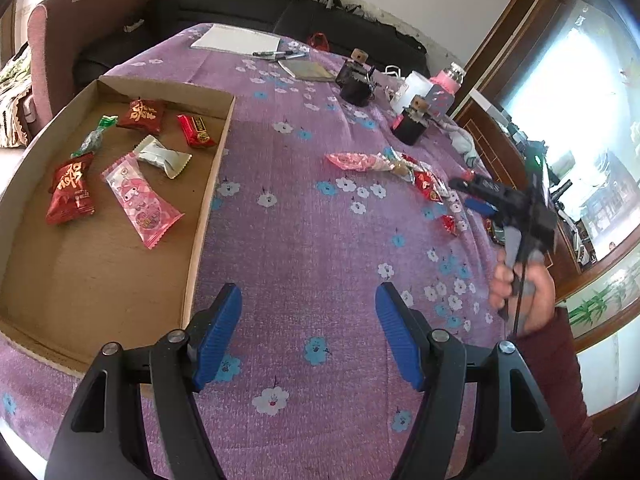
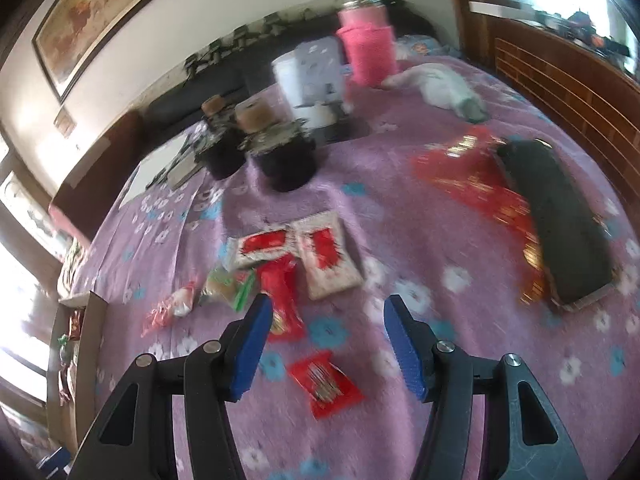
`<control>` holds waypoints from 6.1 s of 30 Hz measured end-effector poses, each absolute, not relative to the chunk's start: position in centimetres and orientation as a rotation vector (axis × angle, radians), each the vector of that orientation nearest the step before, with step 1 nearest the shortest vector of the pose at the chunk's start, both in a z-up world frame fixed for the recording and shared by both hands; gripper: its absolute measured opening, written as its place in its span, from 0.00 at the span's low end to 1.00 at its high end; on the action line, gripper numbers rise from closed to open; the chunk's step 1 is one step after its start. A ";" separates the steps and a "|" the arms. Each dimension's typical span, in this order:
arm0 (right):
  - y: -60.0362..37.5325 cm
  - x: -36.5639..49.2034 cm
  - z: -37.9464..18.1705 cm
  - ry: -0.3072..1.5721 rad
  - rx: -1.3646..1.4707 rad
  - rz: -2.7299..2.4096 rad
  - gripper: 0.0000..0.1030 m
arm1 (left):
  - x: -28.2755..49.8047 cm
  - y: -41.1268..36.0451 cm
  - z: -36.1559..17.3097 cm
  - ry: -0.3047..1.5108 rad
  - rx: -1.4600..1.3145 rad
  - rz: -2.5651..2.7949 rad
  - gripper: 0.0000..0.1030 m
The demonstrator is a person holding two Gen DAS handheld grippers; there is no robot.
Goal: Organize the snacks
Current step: 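Grasp the pink cartoon candy with left gripper while right grasps red wrapped candy, then carry both candies to the cardboard tray and open the left gripper, then lower the red candy into the tray and open the right gripper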
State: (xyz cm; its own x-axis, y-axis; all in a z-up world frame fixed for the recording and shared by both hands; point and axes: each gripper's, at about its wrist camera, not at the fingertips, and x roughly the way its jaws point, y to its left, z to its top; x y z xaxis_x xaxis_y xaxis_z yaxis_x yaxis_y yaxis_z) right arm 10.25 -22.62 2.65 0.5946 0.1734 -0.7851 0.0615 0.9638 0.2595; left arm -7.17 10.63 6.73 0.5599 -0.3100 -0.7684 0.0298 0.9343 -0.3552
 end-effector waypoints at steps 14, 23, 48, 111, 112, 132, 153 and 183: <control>-19.6 12.7 0.4 0.986 0.195 0.096 0.24 | -0.9 7.8 9.6 0.967 -0.166 -0.227 0.67; -21.7 9.5 0.1 1.017 0.363 0.162 0.24 | 9.0 2.1 6.6 1.009 -0.020 -0.295 0.67; -22.0 9.6 0.4 0.948 0.368 0.228 0.22 | 11.4 -4.5 3.4 0.993 0.270 -0.338 0.23; 5.4 -8.2 1.2 1.096 -0.078 0.589 0.42 | -9.8 27.4 6.9 0.752 -0.488 0.079 0.47; 5.8 -8.4 1.2 1.087 -0.099 0.586 0.42 | -9.9 27.2 7.1 0.751 -0.481 0.078 0.47; 3.9 -7.9 5.8 0.935 -0.059 0.537 0.23 | -11.8 28.2 6.4 0.765 -0.489 0.118 0.47; 17.3 -4.1 4.3 0.902 -0.289 0.630 0.24 | -13.7 29.8 6.4 0.759 -0.461 0.166 0.48; 12.3 -2.5 6.4 0.849 -0.096 0.544 0.68 | -13.9 26.4 7.2 0.744 -0.201 0.317 0.48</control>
